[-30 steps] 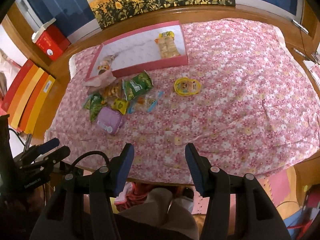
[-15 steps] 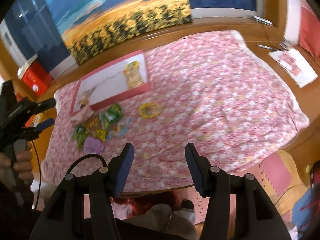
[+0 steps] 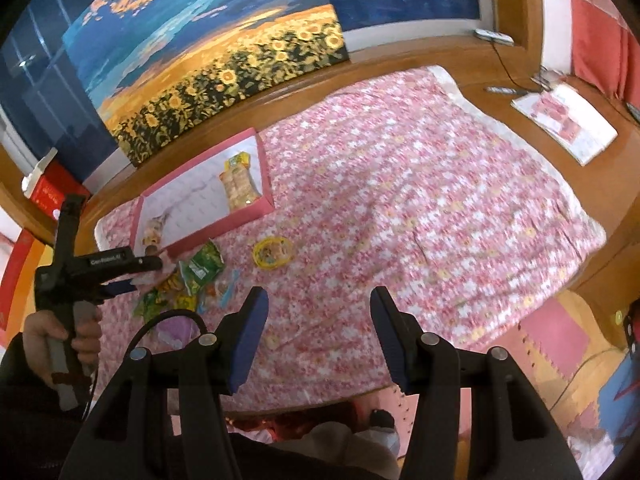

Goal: Organize snacks
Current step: 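Grasp the pink-and-white juice pouch with the left gripper and lift it, then grasp the clear blue-ended candy packet with the right gripper while the left lifts the pouch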

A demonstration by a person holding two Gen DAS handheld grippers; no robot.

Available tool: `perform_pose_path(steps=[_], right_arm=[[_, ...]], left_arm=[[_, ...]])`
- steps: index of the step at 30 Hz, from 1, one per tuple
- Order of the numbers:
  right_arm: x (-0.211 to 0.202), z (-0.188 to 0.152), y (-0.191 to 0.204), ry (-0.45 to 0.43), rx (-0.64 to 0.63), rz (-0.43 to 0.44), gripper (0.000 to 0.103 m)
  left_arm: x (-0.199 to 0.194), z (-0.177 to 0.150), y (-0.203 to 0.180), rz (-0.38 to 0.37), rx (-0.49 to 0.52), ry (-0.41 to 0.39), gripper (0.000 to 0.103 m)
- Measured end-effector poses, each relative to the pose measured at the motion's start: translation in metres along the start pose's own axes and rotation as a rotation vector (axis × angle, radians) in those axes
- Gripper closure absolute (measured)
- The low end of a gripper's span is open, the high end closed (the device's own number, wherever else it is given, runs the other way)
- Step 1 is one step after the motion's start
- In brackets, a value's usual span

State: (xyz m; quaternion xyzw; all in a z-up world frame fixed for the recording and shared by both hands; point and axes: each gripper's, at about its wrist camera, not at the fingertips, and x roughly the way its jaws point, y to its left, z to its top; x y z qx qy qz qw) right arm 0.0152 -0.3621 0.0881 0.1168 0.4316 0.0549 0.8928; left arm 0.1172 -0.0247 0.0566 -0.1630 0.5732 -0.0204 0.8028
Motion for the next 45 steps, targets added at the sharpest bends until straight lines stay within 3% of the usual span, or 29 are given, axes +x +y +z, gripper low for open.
perform_pose_path(steps=[5, 9, 14, 17, 21, 23, 26, 28, 30, 32, 33, 35, 36, 42, 45], right_arm=[[0.008, 0.009, 0.017, -0.009, -0.07, 0.029, 0.049], [0.034, 0.012, 0.032, 0.07, -0.116, 0.121, 0.049], [0.075, 0.012, 0.053, 0.163, -0.186, 0.184, 0.049], [0.092, 0.006, 0.076, 0.193, -0.266, 0.198, 0.049], [0.103, 0.001, 0.105, 0.196, -0.381, 0.222, 0.049], [0.111, 0.001, 0.111, 0.22, -0.371, 0.245, 0.049], [0.125, 0.001, 0.113, 0.254, -0.316, 0.23, 0.046], [0.133, -0.001, 0.115, 0.244, -0.305, 0.167, 0.024], [0.142, -0.003, 0.117, 0.234, -0.297, 0.091, 0.023], [0.15, -0.004, 0.116, 0.229, -0.269, 0.071, 0.023], [0.153, -0.005, 0.115, 0.232, -0.251, 0.08, 0.026], [0.164, -0.007, 0.115, 0.27, -0.223, 0.104, 0.059], [0.166, -0.008, 0.115, 0.268, -0.221, 0.088, 0.064], [0.149, -0.012, 0.109, 0.236, -0.244, 0.121, 0.067], [0.133, -0.009, 0.095, 0.211, -0.225, 0.171, 0.067]], left_arm=[[-0.044, -0.021, 0.014, -0.033, 0.083, -0.11, 0.028], [-0.054, -0.043, 0.037, -0.049, 0.139, -0.115, 0.028], [-0.045, -0.07, 0.075, 0.065, 0.09, -0.059, 0.028], [-0.039, -0.082, 0.093, 0.095, 0.054, -0.03, 0.026], [-0.032, -0.098, 0.117, 0.222, -0.02, 0.038, 0.021], [-0.041, -0.101, 0.122, 0.219, -0.061, 0.035, 0.02], [-0.058, -0.102, 0.125, 0.183, -0.073, -0.004, 0.012], [-0.062, -0.102, 0.128, 0.18, -0.077, -0.004, 0.012], [-0.065, -0.1, 0.13, 0.148, -0.098, 0.002, 0.012], [-0.065, -0.094, 0.125, 0.14, -0.087, -0.01, 0.011], [-0.063, -0.09, 0.122, 0.143, -0.066, -0.016, 0.01], [-0.054, -0.084, 0.116, 0.163, -0.042, 0.001, 0.01], [-0.047, -0.08, 0.114, 0.161, -0.042, 0.017, 0.01], [-0.012, -0.072, 0.13, 0.086, -0.165, 0.108, 0.015], [-0.019, -0.074, 0.135, 0.08, -0.211, 0.086, 0.018]])
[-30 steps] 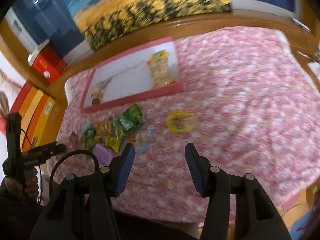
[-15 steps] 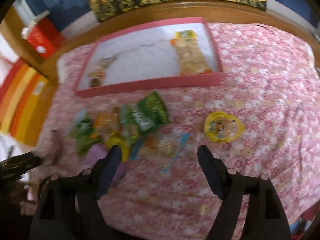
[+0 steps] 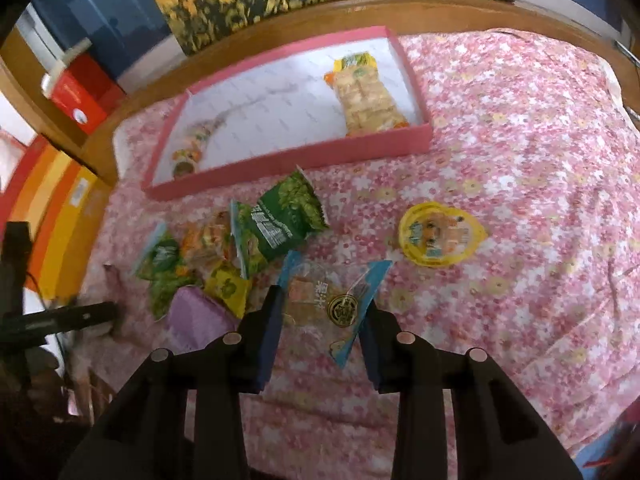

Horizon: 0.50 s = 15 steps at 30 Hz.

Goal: Organize snacks
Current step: 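Grasp the clear blue-ended candy packet with the right gripper while the left lifts the pouch, then carry the pouch and candy packet into the pink tray and open both grippers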

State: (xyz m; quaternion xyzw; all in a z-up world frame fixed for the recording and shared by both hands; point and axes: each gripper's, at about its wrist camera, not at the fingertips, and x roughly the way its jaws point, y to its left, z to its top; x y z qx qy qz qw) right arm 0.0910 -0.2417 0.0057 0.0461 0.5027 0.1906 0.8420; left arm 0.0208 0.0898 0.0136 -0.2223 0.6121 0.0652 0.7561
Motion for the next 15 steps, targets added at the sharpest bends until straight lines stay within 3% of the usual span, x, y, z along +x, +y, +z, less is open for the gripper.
perform_pose_path(steps=[3, 6, 15], right_arm=[[-0.018, 0.002, -0.01, -0.04, 0.026, 0.021, 0.067], [-0.039, 0.007, -0.017, -0.103, -0.001, -0.005, 0.067], [-0.096, 0.037, -0.015, -0.289, -0.019, 0.061, 0.067]], left_arm=[[-0.016, -0.003, 0.002, 0.025, 0.008, -0.041, 0.019], [-0.04, -0.006, -0.015, 0.055, 0.106, -0.117, 0.019], [-0.133, -0.014, -0.098, 0.071, 0.441, -0.555, 0.019]])
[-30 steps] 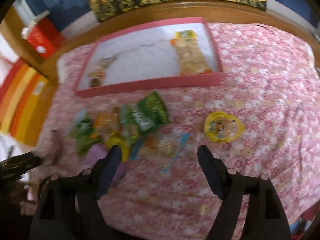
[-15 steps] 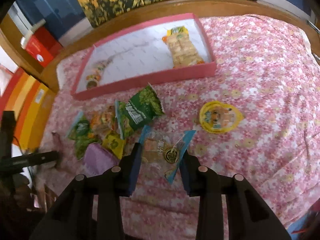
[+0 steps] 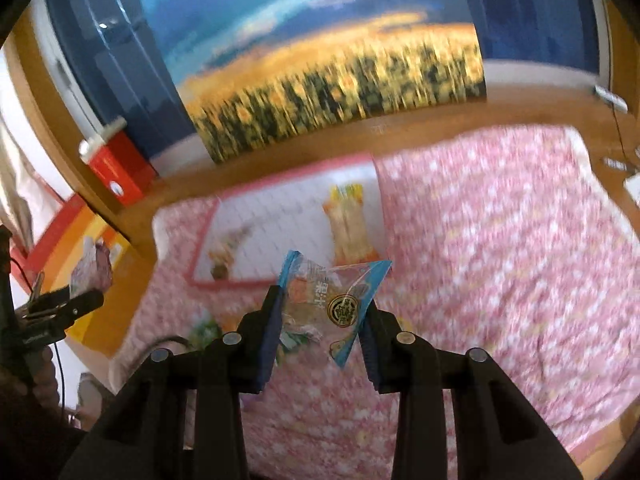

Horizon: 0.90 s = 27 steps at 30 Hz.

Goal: Organize snacks
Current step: 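Carry the pouch and candy packet into the pink tray and open both grippers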

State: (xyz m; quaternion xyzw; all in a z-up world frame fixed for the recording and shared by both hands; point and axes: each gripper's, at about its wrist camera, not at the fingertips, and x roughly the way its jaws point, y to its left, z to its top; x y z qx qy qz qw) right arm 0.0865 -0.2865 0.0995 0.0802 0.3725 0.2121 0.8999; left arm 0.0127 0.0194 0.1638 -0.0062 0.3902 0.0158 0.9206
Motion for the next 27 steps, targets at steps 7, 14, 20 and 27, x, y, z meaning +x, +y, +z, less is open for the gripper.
perform_pose_path(steps=[7, 14, 20, 27], right_arm=[[-0.003, 0.011, 0.006, -0.05, -0.025, 0.055, 0.066], [0.01, 0.02, 0.005, -0.048, -0.038, 0.053, 0.066], [0.031, 0.038, -0.003, -0.043, -0.034, 0.049, 0.066], [0.077, 0.068, -0.014, 0.027, -0.003, 0.051, 0.066]], left_arm=[[0.002, 0.015, -0.019, -0.05, 0.102, -0.111, 0.019], [0.028, 0.023, -0.03, -0.061, 0.13, -0.089, 0.019], [0.059, 0.034, -0.041, -0.11, 0.177, -0.062, 0.019], [0.132, 0.062, -0.045, -0.126, 0.242, 0.038, 0.019]])
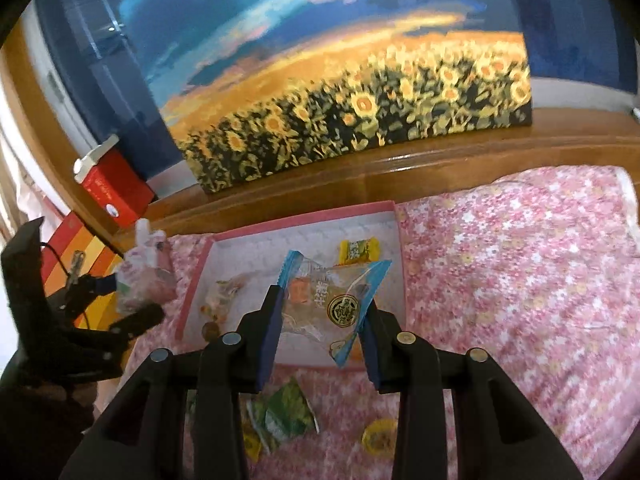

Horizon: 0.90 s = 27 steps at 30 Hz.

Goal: Organize snacks
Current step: 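Carry the pouch and candy packet into the pink tray and open both grippers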

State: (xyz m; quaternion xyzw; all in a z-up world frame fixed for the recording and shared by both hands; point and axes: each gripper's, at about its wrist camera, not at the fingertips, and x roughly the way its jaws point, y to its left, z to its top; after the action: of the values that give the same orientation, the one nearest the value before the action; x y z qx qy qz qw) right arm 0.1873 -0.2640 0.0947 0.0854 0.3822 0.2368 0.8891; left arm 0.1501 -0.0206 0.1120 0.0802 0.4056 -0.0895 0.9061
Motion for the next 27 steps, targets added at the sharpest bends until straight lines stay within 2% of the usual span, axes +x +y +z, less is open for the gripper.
perform_pose_path(steps=[3, 6, 13, 16, 21, 24, 27], right_arm=[[0.023, 0.014, 0.0, 0.037, -0.017, -0.001, 0.066], [0.05, 0.028, 0.002, 0.065, -0.053, 0.002, 0.066], [0.119, 0.053, -0.013, 0.121, -0.072, 0.001, 0.066], [0.137, 0.056, -0.016, 0.132, -0.121, -0.026, 0.066], [0.157, 0.055, -0.024, 0.169, -0.137, -0.056, 0.066], [0.16, 0.054, -0.025, 0.183, -0.132, -0.066, 0.058], [0.159, 0.055, -0.019, 0.17, -0.161, -0.094, 0.047]], left_arm=[[0.025, 0.009, 0.003, -0.031, 0.034, 0.021, 0.019], [0.05, 0.014, 0.01, -0.017, 0.067, 0.053, 0.019], [0.099, 0.021, 0.04, -0.084, 0.044, 0.173, 0.019], [0.108, 0.019, 0.05, -0.063, 0.053, 0.197, 0.018], [0.116, 0.017, 0.057, 0.053, 0.077, 0.221, 0.015], [0.11, 0.012, 0.064, 0.093, 0.036, 0.213, 0.015], [0.089, 0.011, 0.074, 0.061, -0.055, 0.155, 0.015]])
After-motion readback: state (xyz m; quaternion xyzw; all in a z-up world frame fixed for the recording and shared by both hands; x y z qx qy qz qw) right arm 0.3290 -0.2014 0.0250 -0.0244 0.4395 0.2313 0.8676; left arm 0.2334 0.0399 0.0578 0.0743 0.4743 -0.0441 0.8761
